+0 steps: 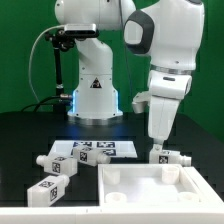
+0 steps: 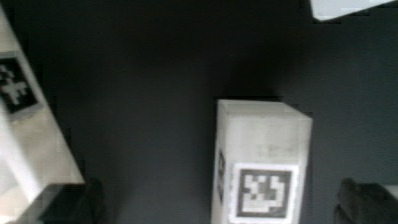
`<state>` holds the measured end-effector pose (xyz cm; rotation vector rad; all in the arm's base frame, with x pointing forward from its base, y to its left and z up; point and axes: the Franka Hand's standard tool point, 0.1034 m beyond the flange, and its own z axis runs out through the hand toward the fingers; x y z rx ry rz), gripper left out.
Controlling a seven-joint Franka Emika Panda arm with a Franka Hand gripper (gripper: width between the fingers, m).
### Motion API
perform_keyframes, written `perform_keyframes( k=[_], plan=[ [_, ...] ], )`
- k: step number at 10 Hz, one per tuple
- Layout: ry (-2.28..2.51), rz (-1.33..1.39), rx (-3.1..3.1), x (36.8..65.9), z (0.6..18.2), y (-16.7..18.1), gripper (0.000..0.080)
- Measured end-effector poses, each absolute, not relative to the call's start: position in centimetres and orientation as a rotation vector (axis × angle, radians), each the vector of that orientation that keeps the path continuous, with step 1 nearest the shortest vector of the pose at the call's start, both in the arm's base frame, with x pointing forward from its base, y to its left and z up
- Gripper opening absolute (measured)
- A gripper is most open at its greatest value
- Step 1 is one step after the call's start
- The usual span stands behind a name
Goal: Assemble one leg
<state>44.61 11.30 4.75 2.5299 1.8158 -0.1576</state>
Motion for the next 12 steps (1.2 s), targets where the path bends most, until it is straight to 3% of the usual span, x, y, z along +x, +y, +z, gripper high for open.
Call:
perform_keyframes(
  k=[2,6,9,10,11,12],
  plan=[
    [1.817,-0.162,2.531,44.5,4.5,11.3,0.0649],
    [1.795,-0.207,2.574,42.1,2.1,12.5,0.0649],
    [1.789,-0.209,2.580,42.1,1.8,12.3,0.0622],
    [1.788,-0.209,2.580,42.1,1.8,12.3,0.0431],
    [1.788,-0.209,2.580,42.1,1.8,12.3,0.0431],
    [1.788,-0.209,2.580,42.1,1.8,12.3,0.0281]
  ],
)
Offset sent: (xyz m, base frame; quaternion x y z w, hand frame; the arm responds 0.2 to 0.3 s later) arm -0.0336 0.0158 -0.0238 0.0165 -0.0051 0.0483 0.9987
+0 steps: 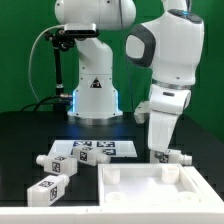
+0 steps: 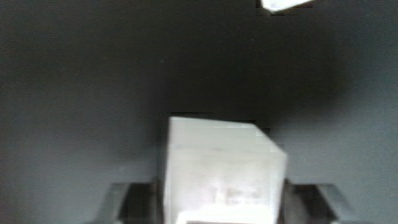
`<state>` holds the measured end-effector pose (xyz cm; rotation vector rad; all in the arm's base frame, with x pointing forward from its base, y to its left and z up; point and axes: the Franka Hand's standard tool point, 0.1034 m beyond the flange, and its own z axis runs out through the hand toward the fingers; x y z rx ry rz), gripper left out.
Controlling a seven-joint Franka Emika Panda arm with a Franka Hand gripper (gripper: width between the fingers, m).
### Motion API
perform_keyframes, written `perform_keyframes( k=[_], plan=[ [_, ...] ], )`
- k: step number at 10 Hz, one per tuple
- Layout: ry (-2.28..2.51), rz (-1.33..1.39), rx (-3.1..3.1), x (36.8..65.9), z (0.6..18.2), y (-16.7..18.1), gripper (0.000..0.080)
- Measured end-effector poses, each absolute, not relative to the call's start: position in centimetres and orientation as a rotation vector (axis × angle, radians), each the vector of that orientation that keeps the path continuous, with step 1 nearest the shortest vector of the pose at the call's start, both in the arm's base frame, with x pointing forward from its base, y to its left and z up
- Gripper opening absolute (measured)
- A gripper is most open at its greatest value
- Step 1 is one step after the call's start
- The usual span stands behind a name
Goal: Assemble one leg
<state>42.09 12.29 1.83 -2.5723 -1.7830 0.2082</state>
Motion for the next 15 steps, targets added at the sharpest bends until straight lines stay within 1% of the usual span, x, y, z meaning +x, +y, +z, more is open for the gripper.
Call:
perform_keyframes(
  k=[2,5,11,12,15],
  plan=[
    [-1.826,0.216,-2.540,42.1,1.8,12.1,0.0282],
    [-2.156,0.270,-2.216,42.4,2.2,10.1,0.0282],
    [-2.209,0.255,-2.151,42.0,2.1,9.9,0.0284],
    [-2.225,0.256,-2.118,41.6,1.9,9.3,0.0284],
    [-2.392,0.165,-1.899,42.4,1.9,7.6,0.0284]
  ],
)
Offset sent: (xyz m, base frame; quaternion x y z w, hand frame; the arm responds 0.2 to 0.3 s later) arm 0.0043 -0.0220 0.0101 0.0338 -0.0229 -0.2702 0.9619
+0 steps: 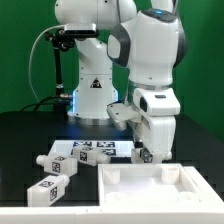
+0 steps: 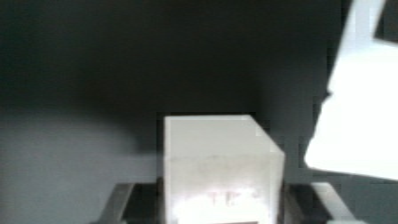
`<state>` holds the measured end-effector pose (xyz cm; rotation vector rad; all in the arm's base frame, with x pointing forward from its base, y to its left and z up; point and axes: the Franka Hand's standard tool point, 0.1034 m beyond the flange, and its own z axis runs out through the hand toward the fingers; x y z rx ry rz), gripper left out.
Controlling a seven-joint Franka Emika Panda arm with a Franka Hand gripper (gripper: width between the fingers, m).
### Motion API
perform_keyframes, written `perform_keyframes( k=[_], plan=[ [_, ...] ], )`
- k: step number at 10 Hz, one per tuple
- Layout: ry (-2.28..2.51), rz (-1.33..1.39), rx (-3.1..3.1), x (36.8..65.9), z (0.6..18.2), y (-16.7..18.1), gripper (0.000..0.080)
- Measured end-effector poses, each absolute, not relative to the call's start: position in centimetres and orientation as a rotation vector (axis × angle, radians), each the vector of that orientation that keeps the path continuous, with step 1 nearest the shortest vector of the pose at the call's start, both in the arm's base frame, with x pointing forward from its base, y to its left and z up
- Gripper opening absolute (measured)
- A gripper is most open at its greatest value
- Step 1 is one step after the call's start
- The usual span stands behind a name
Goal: Assemble one leg
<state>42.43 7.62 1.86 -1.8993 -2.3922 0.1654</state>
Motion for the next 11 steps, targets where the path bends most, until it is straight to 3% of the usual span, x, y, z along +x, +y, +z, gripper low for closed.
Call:
perform_keyframes(
  k=[6,9,11],
  plan=[
    [-2.418,0.161,-1.869,42.6,1.9,7.6,0.0284],
    [-2.647,0.199,-1.455,42.2,3.0,8.7,0.0284],
    [-2.636,0.174,-1.508,41.9,3.3,7.8,0.0284]
  ],
)
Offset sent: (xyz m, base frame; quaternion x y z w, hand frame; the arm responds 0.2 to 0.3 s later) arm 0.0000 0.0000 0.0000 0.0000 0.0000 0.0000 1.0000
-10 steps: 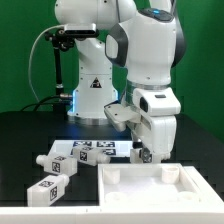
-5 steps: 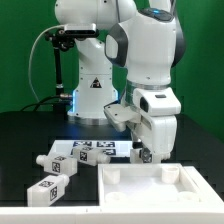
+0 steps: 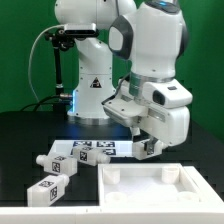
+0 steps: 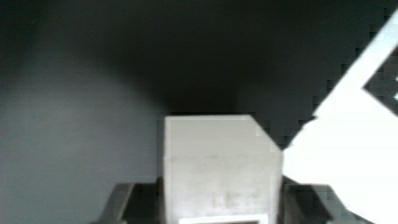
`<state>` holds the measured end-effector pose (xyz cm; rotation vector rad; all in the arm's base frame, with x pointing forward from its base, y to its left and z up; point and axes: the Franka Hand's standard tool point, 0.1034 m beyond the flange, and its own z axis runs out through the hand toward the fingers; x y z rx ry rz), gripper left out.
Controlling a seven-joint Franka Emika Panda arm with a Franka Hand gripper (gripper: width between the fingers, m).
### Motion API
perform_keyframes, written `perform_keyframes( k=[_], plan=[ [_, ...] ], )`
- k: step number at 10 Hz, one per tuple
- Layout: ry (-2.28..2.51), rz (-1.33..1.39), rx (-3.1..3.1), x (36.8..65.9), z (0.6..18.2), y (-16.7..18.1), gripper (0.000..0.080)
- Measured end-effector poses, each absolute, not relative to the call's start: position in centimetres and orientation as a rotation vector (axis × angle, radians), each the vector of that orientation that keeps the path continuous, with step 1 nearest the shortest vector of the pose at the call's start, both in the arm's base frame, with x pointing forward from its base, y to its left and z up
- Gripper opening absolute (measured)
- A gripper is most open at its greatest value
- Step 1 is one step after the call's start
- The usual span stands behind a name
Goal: Assemble one leg
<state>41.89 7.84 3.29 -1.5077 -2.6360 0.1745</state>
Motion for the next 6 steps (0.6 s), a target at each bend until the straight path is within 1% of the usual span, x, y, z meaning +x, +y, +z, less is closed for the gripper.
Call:
perform_keyframes(
  k=[2,4,6],
  plan=[
    [-2.635,0.174,-1.508,41.94,3.21,7.83,0.0284],
    [-2.737,0.158,-1.257,41.65,3.21,8.32,0.0284],
    [-2.760,0.154,-1.016,41.17,2.62,8.50,0.0284]
  ],
)
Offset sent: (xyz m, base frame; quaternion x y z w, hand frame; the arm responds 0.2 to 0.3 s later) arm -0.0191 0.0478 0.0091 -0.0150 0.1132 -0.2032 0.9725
